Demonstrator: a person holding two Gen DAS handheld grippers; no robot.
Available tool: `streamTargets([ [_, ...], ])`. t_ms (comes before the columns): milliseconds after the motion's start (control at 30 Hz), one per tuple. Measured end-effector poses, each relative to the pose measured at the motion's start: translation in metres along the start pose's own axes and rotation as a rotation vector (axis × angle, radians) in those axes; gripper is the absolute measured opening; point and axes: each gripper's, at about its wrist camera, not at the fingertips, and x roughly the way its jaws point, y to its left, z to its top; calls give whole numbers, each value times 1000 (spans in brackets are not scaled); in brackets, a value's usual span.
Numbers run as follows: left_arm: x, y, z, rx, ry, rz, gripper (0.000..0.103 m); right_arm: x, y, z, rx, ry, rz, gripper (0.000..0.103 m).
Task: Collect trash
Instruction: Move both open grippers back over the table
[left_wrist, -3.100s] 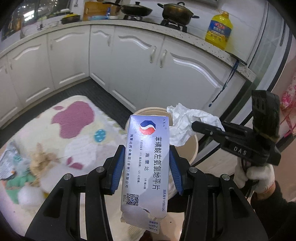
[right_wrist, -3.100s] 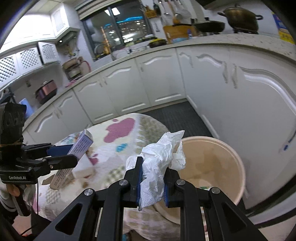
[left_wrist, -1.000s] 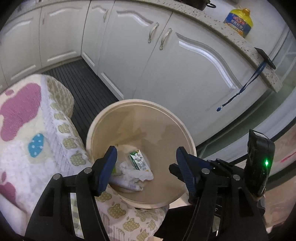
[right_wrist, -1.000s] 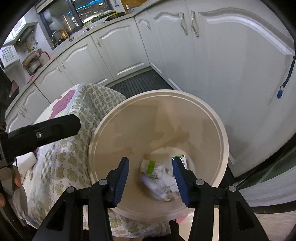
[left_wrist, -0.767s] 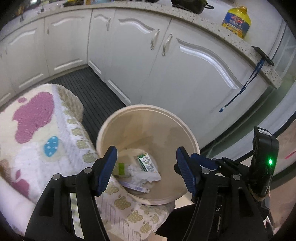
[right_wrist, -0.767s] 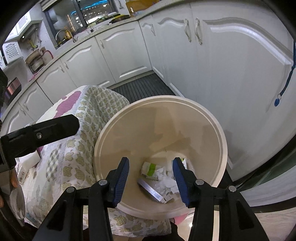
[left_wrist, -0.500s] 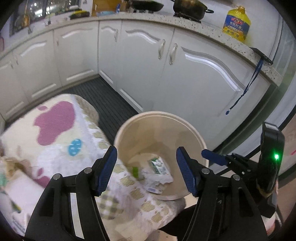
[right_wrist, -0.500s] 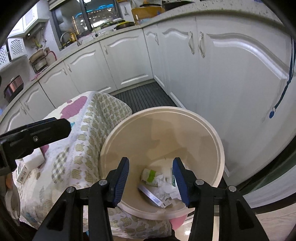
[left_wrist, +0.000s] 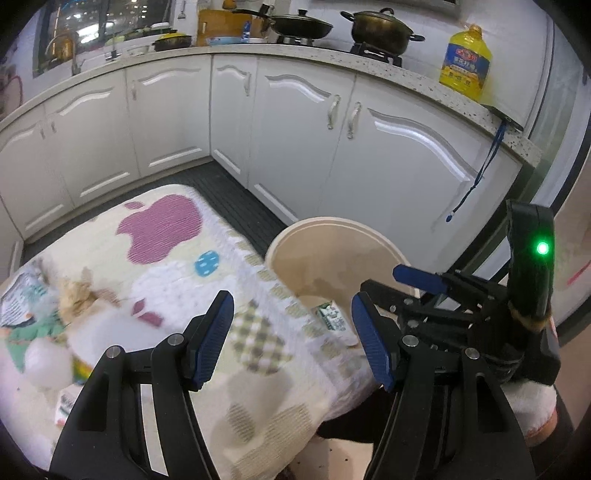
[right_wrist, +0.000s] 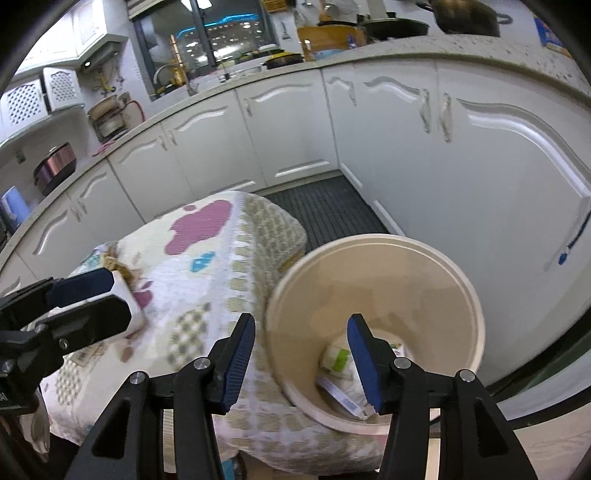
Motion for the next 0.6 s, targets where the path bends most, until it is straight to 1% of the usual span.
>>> streamTargets([
  [100, -14, 18, -9, -16, -2, 19, 65, 0, 14, 1, -21, 0, 23, 51],
  [300, -45, 61, -30, -62, -13, 68, 65, 4, 45, 3, -50, 6, 97, 55],
  [433, -62, 93, -50, -103, -1, 87, 65, 9, 67, 3, -83, 18, 134, 55],
  [600, -75, 122, -71, -156, 16, 108, 65, 18, 88, 3, -114, 36, 163, 55],
])
